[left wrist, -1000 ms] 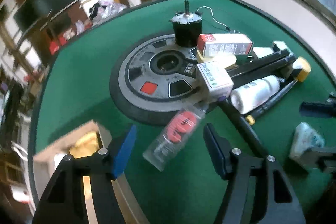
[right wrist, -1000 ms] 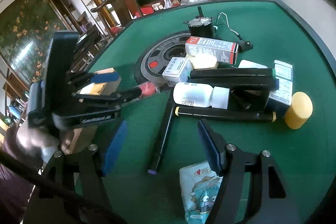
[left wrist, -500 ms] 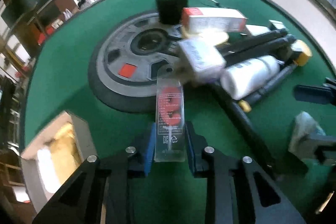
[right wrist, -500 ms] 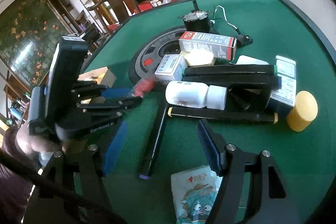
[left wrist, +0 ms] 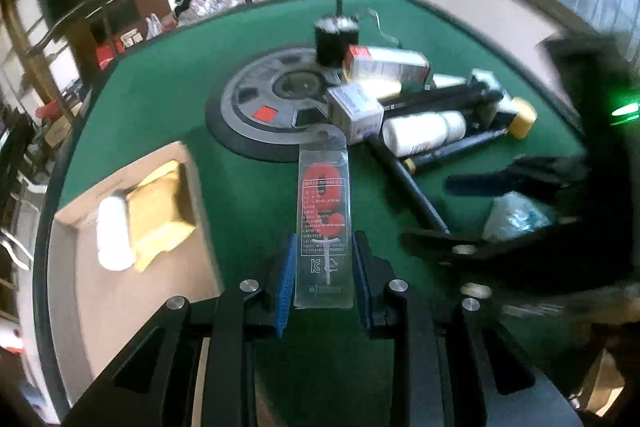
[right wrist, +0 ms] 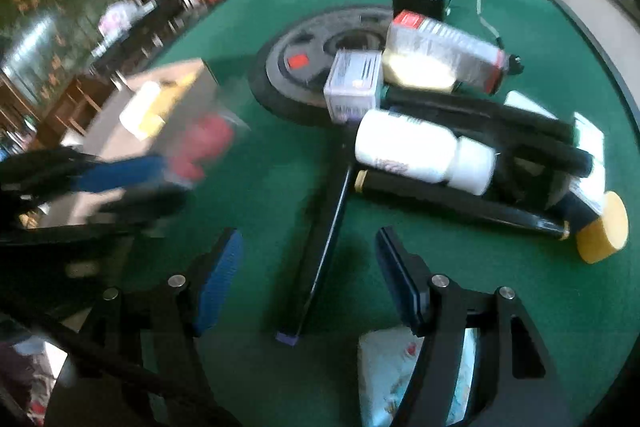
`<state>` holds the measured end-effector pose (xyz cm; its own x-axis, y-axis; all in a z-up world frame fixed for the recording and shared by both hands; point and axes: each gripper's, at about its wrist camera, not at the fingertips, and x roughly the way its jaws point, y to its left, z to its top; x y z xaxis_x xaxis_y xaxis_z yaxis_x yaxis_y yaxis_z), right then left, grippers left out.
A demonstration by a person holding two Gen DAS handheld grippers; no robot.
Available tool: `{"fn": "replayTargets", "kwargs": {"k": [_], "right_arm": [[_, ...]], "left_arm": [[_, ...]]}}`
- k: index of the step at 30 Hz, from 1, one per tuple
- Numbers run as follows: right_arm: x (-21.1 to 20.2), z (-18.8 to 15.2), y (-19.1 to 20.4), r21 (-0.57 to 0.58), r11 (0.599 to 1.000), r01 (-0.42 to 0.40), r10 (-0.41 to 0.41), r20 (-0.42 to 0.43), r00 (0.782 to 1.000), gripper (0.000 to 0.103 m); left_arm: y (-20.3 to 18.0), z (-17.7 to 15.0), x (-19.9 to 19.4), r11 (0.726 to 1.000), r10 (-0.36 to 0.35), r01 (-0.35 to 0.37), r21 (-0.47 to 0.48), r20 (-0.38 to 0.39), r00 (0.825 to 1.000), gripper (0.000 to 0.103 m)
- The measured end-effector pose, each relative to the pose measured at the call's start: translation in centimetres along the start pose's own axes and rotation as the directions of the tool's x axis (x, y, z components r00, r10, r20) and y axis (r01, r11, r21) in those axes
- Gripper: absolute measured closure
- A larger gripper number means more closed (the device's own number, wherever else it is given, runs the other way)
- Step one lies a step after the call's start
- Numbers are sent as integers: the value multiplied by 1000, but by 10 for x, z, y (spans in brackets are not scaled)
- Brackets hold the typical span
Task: Organize objects
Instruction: 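Grasp the clear red-printed tube with the left gripper while the right gripper grasps a black marker, then lower the tube into the box with the left gripper while the right gripper drops the marker in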
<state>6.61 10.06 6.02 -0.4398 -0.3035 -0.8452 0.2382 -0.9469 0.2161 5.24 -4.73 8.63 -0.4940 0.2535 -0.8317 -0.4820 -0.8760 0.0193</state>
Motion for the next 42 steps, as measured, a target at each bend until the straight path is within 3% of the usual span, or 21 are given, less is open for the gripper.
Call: {"fn": "replayTargets", "kwargs": {"k": [3,6,8,9,13,16,18,24,29,34,42], "right_arm": [[10,6,12,-41,997,63,-63,-1,998,44],[14,8,24,-86,988,131,-130,13,991,70],[14,8,25,-85,988,127,-127,12,992,90],[12,7,23,-70,992,105,-105,8,994,91],[4,0,11,18,1000,-14,13,25,1000,91],[-9,-4,4,65,991,-113,109,66,992,91],[-20,-5,4,84,979,-184,176,94,980,91],[-39,0,27,85,955,-284,272,135,953,91],[-35,20,66,73,911,-407,396,127,909,90],[-6,49,109,72,892,-446,439,91,894,90],[67,99,157,160,883,-441,440,40,897,90]], "left_arm": [[10,-9,-15,999,-26,28,-47,41,999,80],[20,-16,-23,997,-18,23,-76,74,997,80],[26,-20,-27,995,-18,27,-96,92,996,80],[30,-22,-30,993,-19,31,-110,104,994,80],[46,-31,-42,986,-12,36,-160,143,990,80],[56,-41,-56,981,6,26,-190,169,986,80],[65,-46,-63,977,21,19,-213,183,983,80],[97,-63,-77,953,85,-22,-301,196,977,80],[130,-69,-71,935,139,-72,-348,169,976,80],[165,-60,-46,916,190,-136,-377,109,976,80],[217,-48,3,890,176,-148,-432,26,984,80]]}}
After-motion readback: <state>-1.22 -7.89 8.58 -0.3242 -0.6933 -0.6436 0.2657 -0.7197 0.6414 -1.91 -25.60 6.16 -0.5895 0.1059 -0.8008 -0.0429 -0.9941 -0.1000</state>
